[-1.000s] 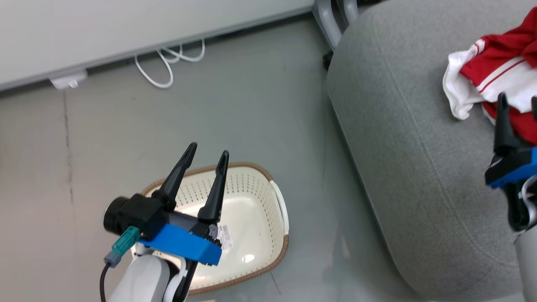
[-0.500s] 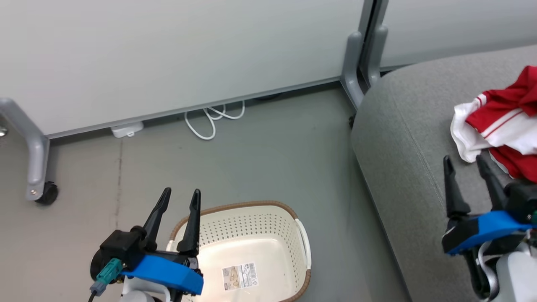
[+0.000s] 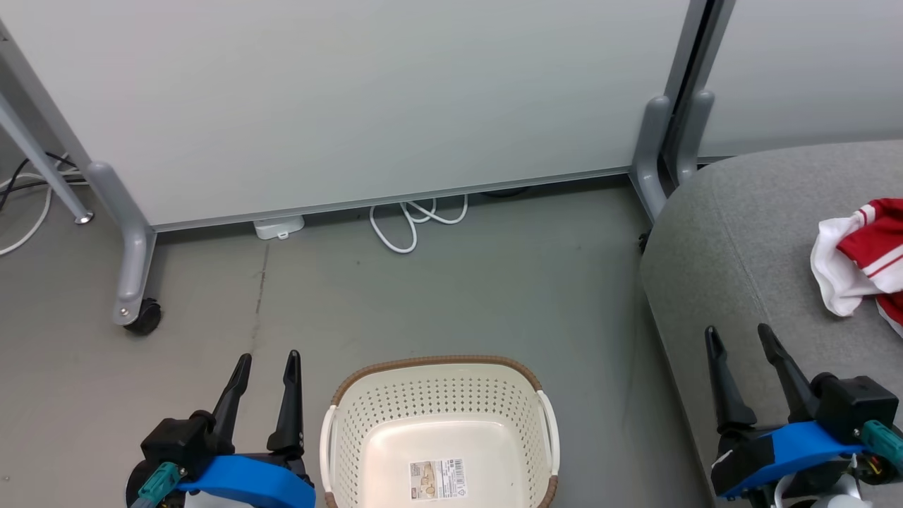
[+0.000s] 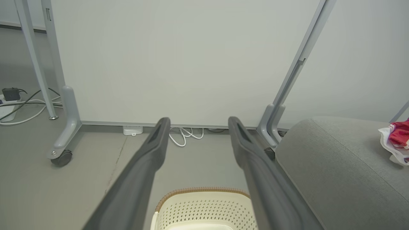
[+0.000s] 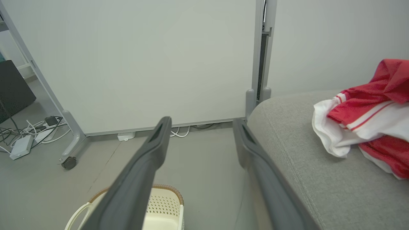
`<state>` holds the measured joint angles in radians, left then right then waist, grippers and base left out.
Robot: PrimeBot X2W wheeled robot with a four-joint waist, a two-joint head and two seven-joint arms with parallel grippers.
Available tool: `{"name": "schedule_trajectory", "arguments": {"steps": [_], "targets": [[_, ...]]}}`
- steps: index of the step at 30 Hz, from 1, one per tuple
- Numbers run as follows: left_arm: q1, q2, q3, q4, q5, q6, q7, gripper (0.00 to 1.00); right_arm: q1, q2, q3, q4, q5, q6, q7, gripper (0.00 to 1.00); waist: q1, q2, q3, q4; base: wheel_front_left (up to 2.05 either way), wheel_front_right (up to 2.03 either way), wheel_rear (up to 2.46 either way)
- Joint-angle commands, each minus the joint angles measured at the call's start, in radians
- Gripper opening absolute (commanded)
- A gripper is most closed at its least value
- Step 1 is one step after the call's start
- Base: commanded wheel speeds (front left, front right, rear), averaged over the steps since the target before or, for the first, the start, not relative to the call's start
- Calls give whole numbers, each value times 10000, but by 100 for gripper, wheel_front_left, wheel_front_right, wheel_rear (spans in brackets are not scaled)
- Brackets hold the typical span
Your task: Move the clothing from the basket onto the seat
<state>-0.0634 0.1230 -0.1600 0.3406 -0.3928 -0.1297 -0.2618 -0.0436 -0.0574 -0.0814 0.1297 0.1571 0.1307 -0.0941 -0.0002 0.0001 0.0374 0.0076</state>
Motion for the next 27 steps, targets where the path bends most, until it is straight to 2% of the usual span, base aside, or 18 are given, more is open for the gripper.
{"name": "schedule_trajectory", "arguments": {"steps": [1, 11, 27], "targets": [[32, 2, 60, 16, 95, -10, -45, 100, 162, 41, 22, -55, -23, 1, -35, 100, 2, -1, -27, 80, 0, 0, 0], [133, -112, 179, 125, 177, -10, -45, 100, 356, 78, 147, -74, -7, 1, -58, 100, 2, -1, -78, 340, 0, 0, 0], [20, -157, 219, 96, 200, -10, -45, 100, 298, 78, 380, 208, 228, 1, -99, 100, 2, -1, -55, 316, 0, 0, 0]]}}
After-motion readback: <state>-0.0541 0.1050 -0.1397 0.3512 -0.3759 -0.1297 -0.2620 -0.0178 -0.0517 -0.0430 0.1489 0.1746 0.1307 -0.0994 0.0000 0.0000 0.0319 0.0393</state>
